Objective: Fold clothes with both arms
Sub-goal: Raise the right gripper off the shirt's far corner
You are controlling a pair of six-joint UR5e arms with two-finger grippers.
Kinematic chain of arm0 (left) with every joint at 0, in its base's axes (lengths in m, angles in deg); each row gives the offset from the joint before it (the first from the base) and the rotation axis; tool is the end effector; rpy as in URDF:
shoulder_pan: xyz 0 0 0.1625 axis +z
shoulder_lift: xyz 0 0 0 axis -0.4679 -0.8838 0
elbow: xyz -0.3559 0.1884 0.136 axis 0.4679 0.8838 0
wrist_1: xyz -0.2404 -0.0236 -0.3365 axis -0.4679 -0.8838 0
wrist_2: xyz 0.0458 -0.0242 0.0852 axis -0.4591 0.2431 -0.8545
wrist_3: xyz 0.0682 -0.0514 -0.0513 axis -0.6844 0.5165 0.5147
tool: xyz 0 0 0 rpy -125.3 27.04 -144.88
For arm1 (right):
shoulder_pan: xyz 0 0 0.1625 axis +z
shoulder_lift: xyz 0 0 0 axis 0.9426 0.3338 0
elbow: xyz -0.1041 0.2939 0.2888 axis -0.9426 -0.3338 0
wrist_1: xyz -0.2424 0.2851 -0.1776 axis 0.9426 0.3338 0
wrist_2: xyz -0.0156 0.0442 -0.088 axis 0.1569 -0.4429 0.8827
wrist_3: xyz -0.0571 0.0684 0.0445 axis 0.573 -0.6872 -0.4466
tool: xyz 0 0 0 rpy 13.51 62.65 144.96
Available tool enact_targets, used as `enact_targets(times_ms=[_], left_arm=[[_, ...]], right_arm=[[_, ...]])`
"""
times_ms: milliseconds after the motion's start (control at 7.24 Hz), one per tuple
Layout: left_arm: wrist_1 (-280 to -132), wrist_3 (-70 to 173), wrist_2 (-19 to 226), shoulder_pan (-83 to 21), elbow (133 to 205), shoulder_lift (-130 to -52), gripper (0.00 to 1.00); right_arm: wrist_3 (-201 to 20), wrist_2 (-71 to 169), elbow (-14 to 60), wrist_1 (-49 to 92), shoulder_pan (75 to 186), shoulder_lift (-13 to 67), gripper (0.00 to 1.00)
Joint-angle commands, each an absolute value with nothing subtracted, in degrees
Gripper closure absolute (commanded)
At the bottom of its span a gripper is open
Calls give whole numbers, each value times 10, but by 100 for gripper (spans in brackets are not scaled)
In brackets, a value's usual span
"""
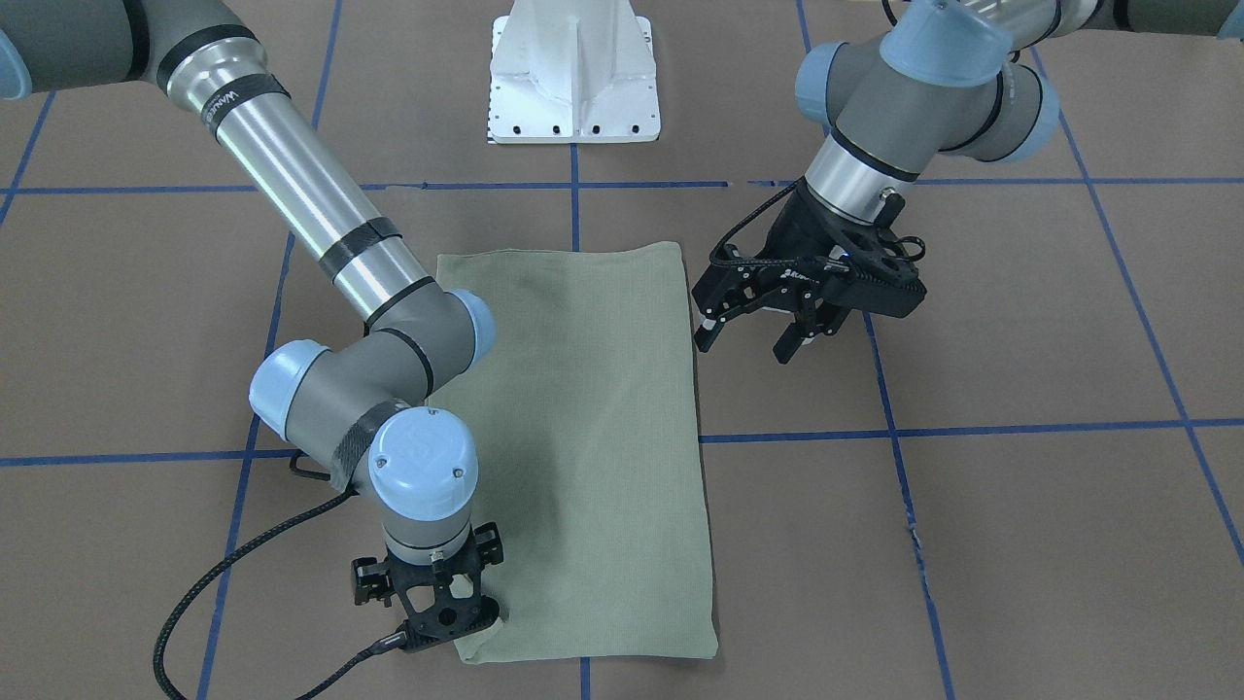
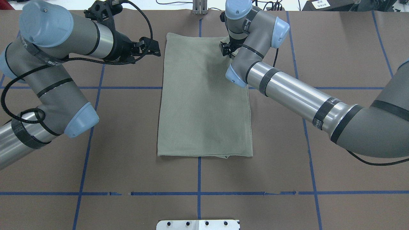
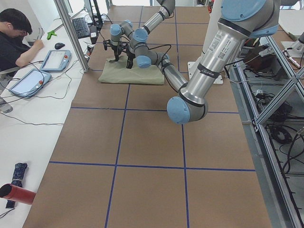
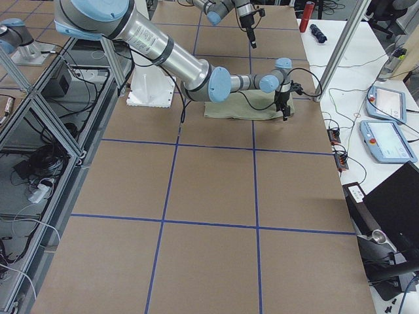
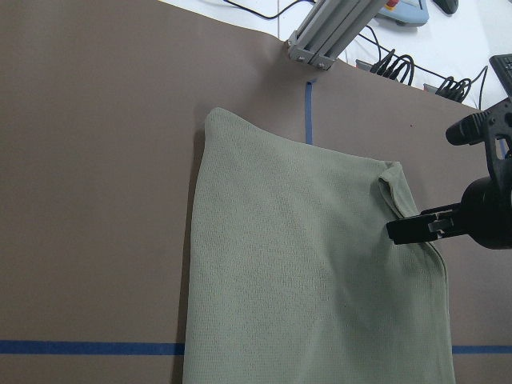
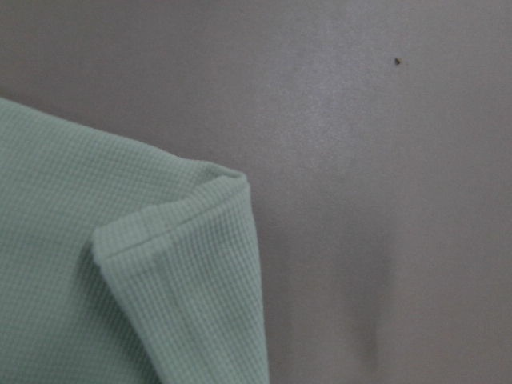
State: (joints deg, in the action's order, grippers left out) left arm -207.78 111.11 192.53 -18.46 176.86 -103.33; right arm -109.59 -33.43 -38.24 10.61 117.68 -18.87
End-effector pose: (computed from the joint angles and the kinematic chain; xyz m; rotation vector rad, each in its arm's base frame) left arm 0.3726 -0.5337 0.2051 0.3496 1.1858 -0.2516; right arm -0.5418 -0.7422 0.3120 0.2644 -0.5543 -0.1921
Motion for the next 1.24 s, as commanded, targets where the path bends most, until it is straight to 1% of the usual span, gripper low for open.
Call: enact_targets(times_ms=[0,414,553,691,967,1105], left_arm=[[-2077,1111,1926,-186,1769,-1033,0],[-2077,1111,1926,-187,1768,-1034,0],[-2077,1112,1926,-187,1768,-1034,0],[-2075,1115,1927,-186,1766,-1037,0],[-2069,1136,1956,-157,1766,-1025,0],[-2073,1175,1962,-145,1766,-1012,0]], right_arm=[[-1094,-344,-383,104,1202,-173,0],[-1093,-351,-380,103,1220,-160,0],[-1093,-378,-364,103,1224,-160,0],[-1097,-400,-309,109,1230,-146,0],[-1097,-427,-128,212,1231,-63,0],[-1098,-448,-60,245,1231,-32,0]])
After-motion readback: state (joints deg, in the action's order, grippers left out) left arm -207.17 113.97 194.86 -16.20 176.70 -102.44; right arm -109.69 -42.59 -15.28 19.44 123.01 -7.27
